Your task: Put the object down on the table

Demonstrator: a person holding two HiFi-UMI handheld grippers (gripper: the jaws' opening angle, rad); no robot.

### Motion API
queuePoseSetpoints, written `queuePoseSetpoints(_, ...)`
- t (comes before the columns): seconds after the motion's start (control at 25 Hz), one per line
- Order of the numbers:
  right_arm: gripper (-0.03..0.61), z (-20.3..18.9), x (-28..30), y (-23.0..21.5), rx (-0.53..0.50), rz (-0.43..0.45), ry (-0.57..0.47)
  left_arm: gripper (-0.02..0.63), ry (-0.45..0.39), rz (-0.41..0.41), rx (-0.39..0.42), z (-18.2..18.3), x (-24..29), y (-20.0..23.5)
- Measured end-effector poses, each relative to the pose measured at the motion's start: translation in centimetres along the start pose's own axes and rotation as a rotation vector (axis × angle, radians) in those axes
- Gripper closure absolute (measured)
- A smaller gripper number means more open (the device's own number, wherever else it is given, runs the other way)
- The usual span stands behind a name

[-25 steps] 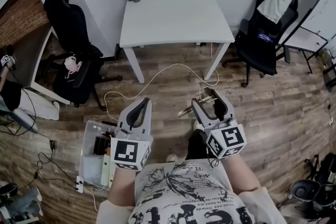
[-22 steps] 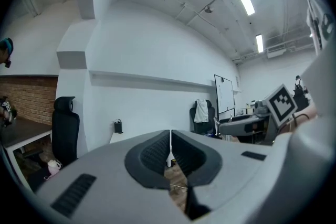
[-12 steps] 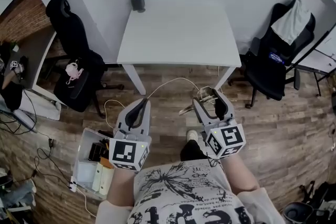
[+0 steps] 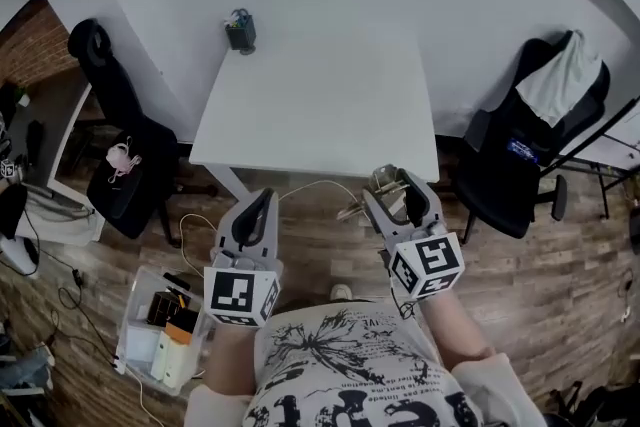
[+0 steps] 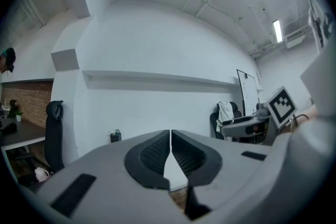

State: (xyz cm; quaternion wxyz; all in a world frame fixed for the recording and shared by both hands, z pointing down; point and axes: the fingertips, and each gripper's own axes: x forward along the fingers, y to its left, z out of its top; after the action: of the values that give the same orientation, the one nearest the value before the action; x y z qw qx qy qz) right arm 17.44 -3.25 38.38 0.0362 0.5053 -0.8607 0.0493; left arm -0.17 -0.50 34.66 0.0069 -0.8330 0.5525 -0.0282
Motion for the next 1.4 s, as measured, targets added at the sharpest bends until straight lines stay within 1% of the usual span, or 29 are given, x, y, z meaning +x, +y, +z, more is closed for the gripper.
queuePoseSetpoints(0.08,0.298,0.0,1.0,-1.7,0.005,-0.001,0.011,0.601,0.018,0.011,-0.011,0.3,1.6,-0.3)
queuePoseSetpoints(0.2,0.298,-0.5,2.5,-3.3,0.026,0.0,0.024,0.601,0.036,0.011,-0.012,-1.0,3.5,0.0)
queuePoseSetpoints(0.36,0.298,-1.5,5.3,-4.5,0.052,-0.003,0.037,0.601,0.041,0.038,-0.021,-2.0,5.9,2.1)
queuePoseSetpoints(0.48,0.298,-2.1,8.2,-5.2,0.055,-0.015,0.055,0.601,0.04,0.031,-0.027,-2.7,8.6,4.2)
queuePoseSetpoints(0.64,0.298,-2.3,13.0,-6.4,0.05,-0.039,0.077,0.601,0.047,-0.02,-0.035,-3.7,13.7,7.1)
queuePoseSetpoints(0.84,0.298,-1.6,20.1,-8.3,0.046,-0.079,0.087,0.601,0.033,-0.09,-0.033,-3.3,20.3,11.1)
queuePoseSetpoints(1.0,0.298,-1.2,25.1,-9.5,0.05,-0.102,0.102,0.601,0.04,-0.095,-0.027,-2.9,24.2,14.7)
queuePoseSetpoints(1.08,0.298,-1.5,27.3,-10.0,0.059,-0.113,0.116,0.601,0.047,-0.095,-0.027,-3.4,25.7,16.6)
queuePoseSetpoints(1.24,0.298,-3.6,32.2,-11.2,0.018,-0.157,0.16,0.601,0.074,-0.101,-0.03,-4.7,28.7,20.2)
queuePoseSetpoints(1.4,0.298,-6.7,35.5,-12.2,0.038,-0.179,0.234,0.601,0.078,-0.109,-0.041,-6.0,30.7,22.3)
